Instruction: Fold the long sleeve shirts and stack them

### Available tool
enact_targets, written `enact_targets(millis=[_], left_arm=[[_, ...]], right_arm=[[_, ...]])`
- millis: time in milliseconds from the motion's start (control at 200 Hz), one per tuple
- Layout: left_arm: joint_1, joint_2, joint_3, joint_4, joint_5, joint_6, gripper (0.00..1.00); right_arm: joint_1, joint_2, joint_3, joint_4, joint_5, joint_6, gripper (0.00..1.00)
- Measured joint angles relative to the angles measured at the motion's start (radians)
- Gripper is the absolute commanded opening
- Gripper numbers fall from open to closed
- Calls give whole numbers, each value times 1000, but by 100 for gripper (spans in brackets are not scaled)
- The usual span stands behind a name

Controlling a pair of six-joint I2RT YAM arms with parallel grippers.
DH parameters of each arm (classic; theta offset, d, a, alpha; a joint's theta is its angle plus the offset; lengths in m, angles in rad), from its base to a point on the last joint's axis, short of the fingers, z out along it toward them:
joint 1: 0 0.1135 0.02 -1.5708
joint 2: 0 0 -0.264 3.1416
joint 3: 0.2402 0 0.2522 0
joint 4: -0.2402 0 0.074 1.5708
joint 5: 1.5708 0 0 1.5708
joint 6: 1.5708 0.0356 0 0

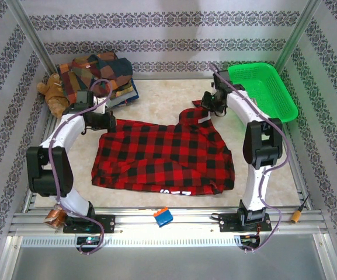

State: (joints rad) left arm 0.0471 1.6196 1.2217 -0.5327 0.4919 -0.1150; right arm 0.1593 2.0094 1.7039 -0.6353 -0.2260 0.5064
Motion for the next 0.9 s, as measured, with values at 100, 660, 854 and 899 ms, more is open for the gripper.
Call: enact_targets(millis=[100, 660, 854, 899], left_arm=[[0, -39, 6, 4, -13, -6, 0], [87, -46, -2, 25, -83, 13, 0], [92, -54, -76, 31, -82, 17, 1], [92, -61, -95, 32, -83, 18, 1]], right_arm=[[0, -71, 0, 8, -5, -27, 5], [-40, -281, -205, -7, -76, -123, 1], [-46, -402, -327, -11, -125, -121, 0], [-46, -433, -357, -11, -136, -119, 0]])
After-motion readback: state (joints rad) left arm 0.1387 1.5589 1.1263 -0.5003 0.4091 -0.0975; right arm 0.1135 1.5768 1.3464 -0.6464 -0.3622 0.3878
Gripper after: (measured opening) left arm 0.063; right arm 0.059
